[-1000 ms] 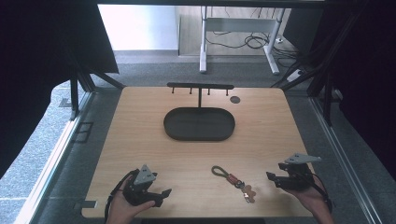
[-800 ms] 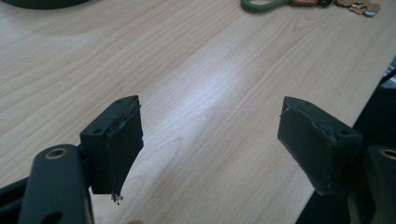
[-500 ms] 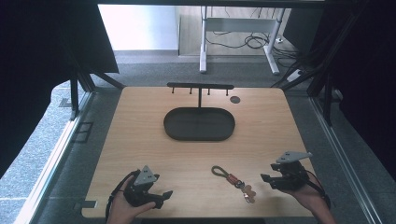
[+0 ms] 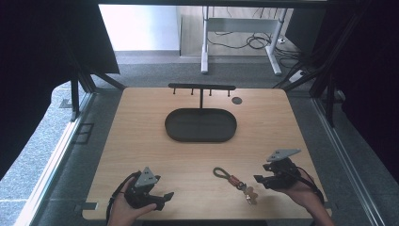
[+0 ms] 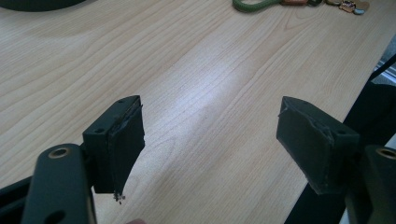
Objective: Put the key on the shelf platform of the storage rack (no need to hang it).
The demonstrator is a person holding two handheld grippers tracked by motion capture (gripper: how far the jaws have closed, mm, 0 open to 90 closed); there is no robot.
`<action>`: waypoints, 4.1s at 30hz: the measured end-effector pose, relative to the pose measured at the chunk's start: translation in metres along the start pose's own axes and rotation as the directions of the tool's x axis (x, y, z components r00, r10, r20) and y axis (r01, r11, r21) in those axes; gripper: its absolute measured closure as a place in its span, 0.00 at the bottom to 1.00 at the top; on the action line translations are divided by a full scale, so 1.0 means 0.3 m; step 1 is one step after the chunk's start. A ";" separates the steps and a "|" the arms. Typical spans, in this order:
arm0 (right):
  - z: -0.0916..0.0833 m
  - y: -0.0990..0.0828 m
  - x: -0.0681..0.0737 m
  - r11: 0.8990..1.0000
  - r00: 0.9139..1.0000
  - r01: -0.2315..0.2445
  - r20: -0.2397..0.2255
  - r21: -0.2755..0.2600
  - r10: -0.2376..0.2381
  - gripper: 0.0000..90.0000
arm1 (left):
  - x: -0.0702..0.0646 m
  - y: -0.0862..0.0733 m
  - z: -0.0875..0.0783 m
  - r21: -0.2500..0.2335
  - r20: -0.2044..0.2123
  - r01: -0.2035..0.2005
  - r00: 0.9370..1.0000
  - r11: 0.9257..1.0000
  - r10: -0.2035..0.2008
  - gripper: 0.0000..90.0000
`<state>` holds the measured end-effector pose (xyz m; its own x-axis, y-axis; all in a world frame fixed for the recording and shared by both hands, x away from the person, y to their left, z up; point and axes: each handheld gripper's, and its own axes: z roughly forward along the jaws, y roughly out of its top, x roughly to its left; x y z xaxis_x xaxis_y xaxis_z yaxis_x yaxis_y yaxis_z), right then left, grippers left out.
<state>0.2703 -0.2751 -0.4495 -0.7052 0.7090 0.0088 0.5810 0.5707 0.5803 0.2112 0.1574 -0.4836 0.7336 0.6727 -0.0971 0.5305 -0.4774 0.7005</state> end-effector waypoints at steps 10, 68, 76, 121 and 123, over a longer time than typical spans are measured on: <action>0.069 0.058 0.025 0.997 0.998 0.039 -0.042 0.071 -0.036 0.49 | 0.001 0.000 0.001 0.003 -0.004 0.008 1.000 1.000 -0.008 0.26; 0.329 0.163 0.138 0.916 0.981 0.189 -0.115 0.354 -0.158 0.73 | -0.006 0.004 -0.004 0.009 -0.010 -0.004 1.000 1.000 0.004 0.26; 0.326 0.170 0.140 0.911 0.978 0.201 -0.123 0.361 -0.167 0.74 | -0.004 0.003 -0.006 0.008 -0.012 -0.003 1.000 1.000 0.003 0.26; 0.061 0.332 0.099 0.948 0.975 0.223 -0.054 0.227 -0.216 0.74 | -0.004 0.004 -0.008 0.009 -0.013 -0.004 1.000 1.000 0.004 0.26; 0.056 0.341 0.097 0.948 0.975 0.223 -0.050 0.226 -0.217 0.74 | -0.004 0.004 -0.008 0.008 -0.014 -0.002 1.000 1.000 0.002 0.26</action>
<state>0.3159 -0.1892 -0.4036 -0.8339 0.5466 -0.0765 0.4857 0.7925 0.3687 0.2099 0.1573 -0.4808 0.7289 0.6792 -0.0856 0.5323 -0.4836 0.6948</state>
